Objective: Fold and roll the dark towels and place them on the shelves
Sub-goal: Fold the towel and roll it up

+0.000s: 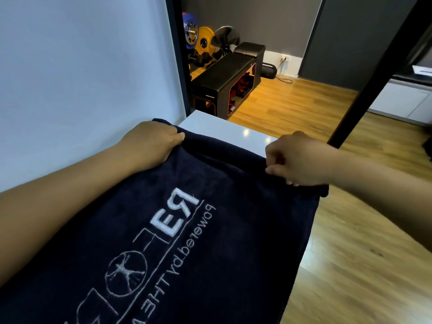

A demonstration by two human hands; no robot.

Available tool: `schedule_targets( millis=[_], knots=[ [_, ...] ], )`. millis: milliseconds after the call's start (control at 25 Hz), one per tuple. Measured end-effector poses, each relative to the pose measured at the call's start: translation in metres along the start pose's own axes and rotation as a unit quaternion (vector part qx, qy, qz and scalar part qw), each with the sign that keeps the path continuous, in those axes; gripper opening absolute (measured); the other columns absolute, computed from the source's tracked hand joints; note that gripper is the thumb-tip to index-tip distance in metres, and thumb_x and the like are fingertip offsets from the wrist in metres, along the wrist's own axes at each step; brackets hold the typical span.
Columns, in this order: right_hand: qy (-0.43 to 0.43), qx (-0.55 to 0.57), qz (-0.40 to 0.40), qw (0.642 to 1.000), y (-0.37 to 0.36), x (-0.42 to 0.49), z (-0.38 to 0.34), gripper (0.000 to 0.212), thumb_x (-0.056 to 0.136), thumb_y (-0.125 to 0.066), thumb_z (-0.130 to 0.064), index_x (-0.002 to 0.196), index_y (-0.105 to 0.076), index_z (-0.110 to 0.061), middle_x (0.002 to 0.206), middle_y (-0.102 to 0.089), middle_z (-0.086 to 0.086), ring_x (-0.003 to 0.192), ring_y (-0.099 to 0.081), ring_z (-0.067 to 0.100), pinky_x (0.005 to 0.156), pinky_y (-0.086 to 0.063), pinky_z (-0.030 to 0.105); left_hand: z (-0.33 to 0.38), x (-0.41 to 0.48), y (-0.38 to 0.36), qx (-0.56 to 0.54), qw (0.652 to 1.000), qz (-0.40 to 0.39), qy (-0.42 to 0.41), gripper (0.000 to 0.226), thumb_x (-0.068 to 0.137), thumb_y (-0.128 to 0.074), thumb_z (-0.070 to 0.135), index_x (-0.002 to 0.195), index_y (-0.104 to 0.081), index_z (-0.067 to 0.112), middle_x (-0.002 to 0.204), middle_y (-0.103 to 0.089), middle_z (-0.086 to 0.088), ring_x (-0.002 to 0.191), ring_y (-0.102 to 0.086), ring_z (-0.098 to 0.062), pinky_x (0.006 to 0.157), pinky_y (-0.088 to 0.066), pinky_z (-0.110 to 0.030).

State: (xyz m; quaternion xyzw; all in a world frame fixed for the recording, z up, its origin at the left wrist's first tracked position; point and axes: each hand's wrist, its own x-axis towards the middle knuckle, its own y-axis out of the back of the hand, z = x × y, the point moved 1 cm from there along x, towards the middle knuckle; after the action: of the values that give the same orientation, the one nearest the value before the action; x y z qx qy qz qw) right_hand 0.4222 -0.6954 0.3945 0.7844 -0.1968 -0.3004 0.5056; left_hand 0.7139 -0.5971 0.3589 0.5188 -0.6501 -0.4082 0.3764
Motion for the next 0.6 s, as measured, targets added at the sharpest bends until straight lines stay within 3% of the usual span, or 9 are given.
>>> schedule_targets(
  millis=[80,120,200,320,480,600],
  knots=[
    [-0.069,0.171,-0.056,0.981,0.006,0.013,0.009,0.02,0.083,-0.077,-0.022,0.084,-0.059,-0.012,0.068,-0.065,0.005,0.05,-0.061,0.014,0.048,-0.051,0.027,-0.001,0.018,0.015,0.012,0.997,-0.059,0.049,0.019,0.099,-0.049,0.024,0.083,-0.048,0.015,0.084,-0.061,-0.008,0.078,-0.06,-0.032,0.06,-0.043,-0.034],
    [-0.09,0.167,-0.081,0.978,0.009,0.018,0.014,0.026,0.078,-0.082,-0.026,0.085,-0.06,-0.013,0.071,-0.062,0.006,0.05,-0.056,0.014,0.046,-0.047,0.025,0.0,0.029,0.022,0.037,0.995,-0.08,0.04,0.017,0.099,-0.049,0.025,0.084,-0.045,0.018,0.089,-0.061,-0.006,0.082,-0.061,-0.03,0.062,-0.042,-0.034],
    [-0.102,0.098,-0.1,0.985,0.01,0.023,0.019,0.04,0.07,-0.084,-0.044,0.093,-0.061,-0.022,0.084,-0.062,0.001,0.063,-0.055,0.016,0.052,-0.045,0.027,0.007,0.048,0.034,0.095,0.99,-0.108,0.0,0.002,0.097,-0.05,0.017,0.098,-0.051,0.018,0.097,-0.059,-0.003,0.089,-0.06,-0.026,0.062,-0.041,-0.034],
    [-0.082,0.05,-0.063,0.993,0.002,0.018,0.022,0.044,0.073,-0.076,-0.057,0.103,-0.058,-0.029,0.102,-0.061,-0.007,0.087,-0.059,0.014,0.073,-0.049,0.031,0.008,0.062,0.034,0.136,0.982,-0.116,-0.061,0.029,0.096,-0.051,0.014,0.123,-0.054,0.023,0.103,-0.05,0.001,0.1,-0.053,-0.019,0.062,-0.039,-0.033],
    [-0.079,-0.086,-0.009,0.993,-0.011,0.01,0.015,0.042,0.081,-0.065,-0.062,0.1,-0.054,-0.027,0.102,-0.06,-0.005,0.092,-0.059,0.02,0.08,-0.053,0.035,0.007,0.07,0.027,0.169,0.975,-0.095,-0.113,0.019,0.097,-0.049,0.013,0.113,-0.056,0.021,0.105,-0.056,0.002,0.1,-0.049,-0.018,0.081,-0.042,-0.032],
    [-0.082,-0.093,0.042,0.991,-0.006,0.012,0.016,0.036,0.083,-0.064,-0.061,0.094,-0.051,-0.029,0.094,-0.058,-0.006,0.084,-0.057,0.02,0.068,-0.05,0.033,0.015,0.07,0.021,0.133,0.989,-0.032,-0.05,0.014,0.093,-0.047,0.005,0.103,-0.055,0.011,0.097,-0.056,-0.007,0.083,-0.046,-0.023,0.07,-0.034,-0.034]
  ],
)
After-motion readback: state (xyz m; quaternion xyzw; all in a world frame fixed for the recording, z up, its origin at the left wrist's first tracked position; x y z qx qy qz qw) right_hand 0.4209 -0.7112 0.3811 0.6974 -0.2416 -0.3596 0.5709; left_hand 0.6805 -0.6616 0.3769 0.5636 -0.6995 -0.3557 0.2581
